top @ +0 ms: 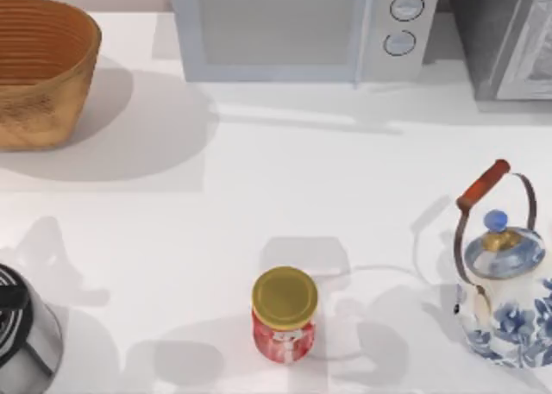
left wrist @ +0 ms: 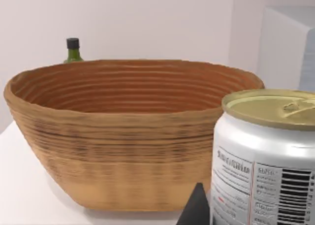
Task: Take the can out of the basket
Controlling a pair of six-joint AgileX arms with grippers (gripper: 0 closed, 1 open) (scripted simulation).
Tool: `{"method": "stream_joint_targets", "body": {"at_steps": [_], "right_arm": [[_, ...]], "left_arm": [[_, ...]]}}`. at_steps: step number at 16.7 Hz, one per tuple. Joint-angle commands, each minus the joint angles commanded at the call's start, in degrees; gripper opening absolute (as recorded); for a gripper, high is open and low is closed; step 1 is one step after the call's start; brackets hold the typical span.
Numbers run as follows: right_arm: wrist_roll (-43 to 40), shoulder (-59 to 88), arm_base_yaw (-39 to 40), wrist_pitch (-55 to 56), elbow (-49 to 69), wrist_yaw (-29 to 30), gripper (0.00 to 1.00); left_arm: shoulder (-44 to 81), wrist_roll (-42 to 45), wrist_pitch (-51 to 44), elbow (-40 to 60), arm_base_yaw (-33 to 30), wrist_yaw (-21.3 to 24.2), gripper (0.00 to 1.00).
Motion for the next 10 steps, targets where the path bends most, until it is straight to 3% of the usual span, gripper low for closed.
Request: {"method": "stream_joint_targets", "body": {"at_steps": [6,10], "right_arm": [[0.0,0.0,0.0,0.0,0.0,0.0,1.00],[0.0,0.0,0.0,0.0,0.0,0.0,1.00]], "left_arm": [[0.8,0.1,0.3,0.5,0.1,0.5,0.00],[9.0,0.4,5.9,5.5,-0.8,6.9,0.00]]}}
